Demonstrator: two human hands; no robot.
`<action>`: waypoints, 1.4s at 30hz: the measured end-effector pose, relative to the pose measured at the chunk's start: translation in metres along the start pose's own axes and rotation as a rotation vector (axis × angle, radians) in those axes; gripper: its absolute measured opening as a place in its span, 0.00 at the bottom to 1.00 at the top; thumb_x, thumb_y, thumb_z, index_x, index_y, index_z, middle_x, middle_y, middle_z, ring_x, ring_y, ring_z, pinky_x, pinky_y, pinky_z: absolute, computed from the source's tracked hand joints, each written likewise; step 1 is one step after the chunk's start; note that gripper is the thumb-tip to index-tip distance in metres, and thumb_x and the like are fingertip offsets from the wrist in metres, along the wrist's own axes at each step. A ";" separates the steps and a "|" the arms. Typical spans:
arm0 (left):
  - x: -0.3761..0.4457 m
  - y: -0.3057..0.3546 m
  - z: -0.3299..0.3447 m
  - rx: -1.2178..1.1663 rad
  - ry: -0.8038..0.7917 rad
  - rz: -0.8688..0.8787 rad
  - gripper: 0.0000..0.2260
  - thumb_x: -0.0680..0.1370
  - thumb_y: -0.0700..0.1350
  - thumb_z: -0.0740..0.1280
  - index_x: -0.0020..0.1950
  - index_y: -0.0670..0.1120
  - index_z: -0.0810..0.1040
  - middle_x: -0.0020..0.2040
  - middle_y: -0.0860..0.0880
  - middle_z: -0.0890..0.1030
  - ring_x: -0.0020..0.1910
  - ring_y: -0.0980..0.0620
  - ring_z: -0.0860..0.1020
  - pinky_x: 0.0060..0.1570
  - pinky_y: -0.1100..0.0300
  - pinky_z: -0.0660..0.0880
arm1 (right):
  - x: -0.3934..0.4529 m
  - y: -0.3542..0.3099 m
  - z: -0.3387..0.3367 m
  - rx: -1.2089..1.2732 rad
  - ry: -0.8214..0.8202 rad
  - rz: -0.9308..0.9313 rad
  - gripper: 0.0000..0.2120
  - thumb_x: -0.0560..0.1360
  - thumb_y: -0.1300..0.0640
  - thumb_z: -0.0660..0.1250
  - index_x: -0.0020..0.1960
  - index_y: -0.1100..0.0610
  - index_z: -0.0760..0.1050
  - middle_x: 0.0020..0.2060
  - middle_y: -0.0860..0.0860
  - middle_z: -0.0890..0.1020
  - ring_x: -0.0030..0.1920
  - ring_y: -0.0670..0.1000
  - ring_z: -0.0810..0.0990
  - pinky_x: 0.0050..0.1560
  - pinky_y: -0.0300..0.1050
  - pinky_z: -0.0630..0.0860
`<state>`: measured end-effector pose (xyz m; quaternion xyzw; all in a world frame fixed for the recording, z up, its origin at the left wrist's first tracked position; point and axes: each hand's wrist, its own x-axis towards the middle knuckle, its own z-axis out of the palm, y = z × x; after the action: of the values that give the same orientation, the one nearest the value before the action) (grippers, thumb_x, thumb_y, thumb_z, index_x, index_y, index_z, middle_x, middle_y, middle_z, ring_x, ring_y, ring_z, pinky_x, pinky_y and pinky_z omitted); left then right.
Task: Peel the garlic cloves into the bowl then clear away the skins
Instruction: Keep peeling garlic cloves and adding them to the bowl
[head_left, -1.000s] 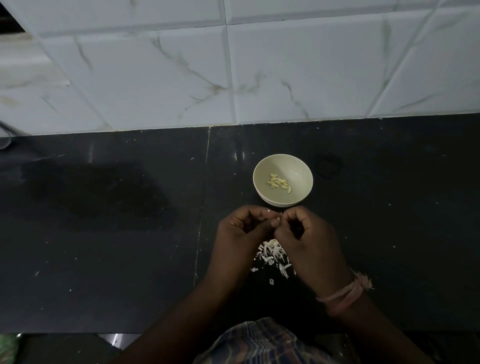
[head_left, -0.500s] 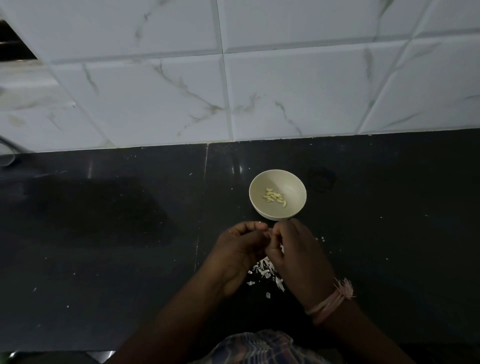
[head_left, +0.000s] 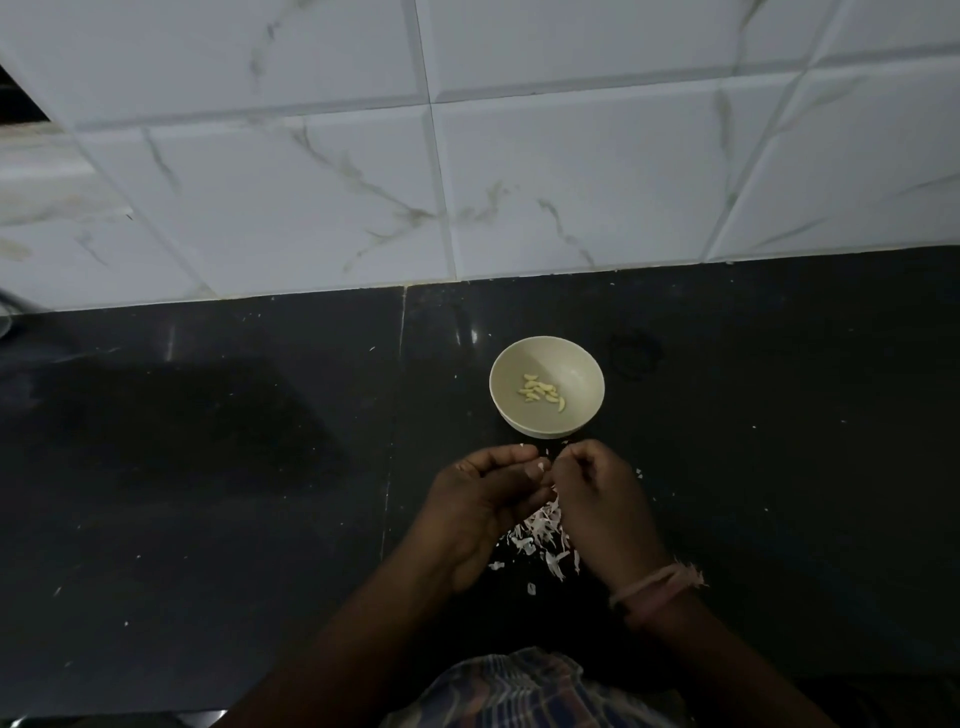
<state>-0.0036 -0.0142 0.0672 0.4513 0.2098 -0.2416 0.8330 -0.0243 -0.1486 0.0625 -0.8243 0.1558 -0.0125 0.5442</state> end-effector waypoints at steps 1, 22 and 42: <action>0.001 -0.001 -0.001 -0.009 0.011 -0.005 0.11 0.74 0.29 0.70 0.56 0.34 0.80 0.51 0.36 0.85 0.46 0.44 0.86 0.45 0.58 0.83 | 0.001 0.002 0.000 0.020 0.031 0.022 0.08 0.79 0.60 0.63 0.41 0.55 0.75 0.35 0.48 0.79 0.35 0.43 0.76 0.34 0.36 0.69; 0.062 -0.005 0.028 0.380 0.401 0.239 0.08 0.72 0.37 0.78 0.47 0.39 0.81 0.41 0.39 0.86 0.36 0.48 0.84 0.41 0.55 0.83 | 0.021 0.034 0.009 -0.084 0.069 0.089 0.10 0.80 0.61 0.61 0.41 0.59 0.77 0.35 0.52 0.80 0.38 0.52 0.78 0.40 0.48 0.72; 0.041 -0.074 0.027 0.331 0.479 0.103 0.10 0.80 0.28 0.62 0.54 0.38 0.80 0.43 0.38 0.84 0.35 0.49 0.81 0.33 0.60 0.79 | 0.023 0.107 -0.050 -0.277 -0.033 0.118 0.02 0.77 0.57 0.72 0.47 0.55 0.82 0.41 0.49 0.84 0.44 0.49 0.82 0.50 0.47 0.78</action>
<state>-0.0112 -0.0811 0.0092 0.6351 0.3351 -0.1167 0.6861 -0.0378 -0.2383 -0.0174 -0.8811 0.1951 0.0548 0.4274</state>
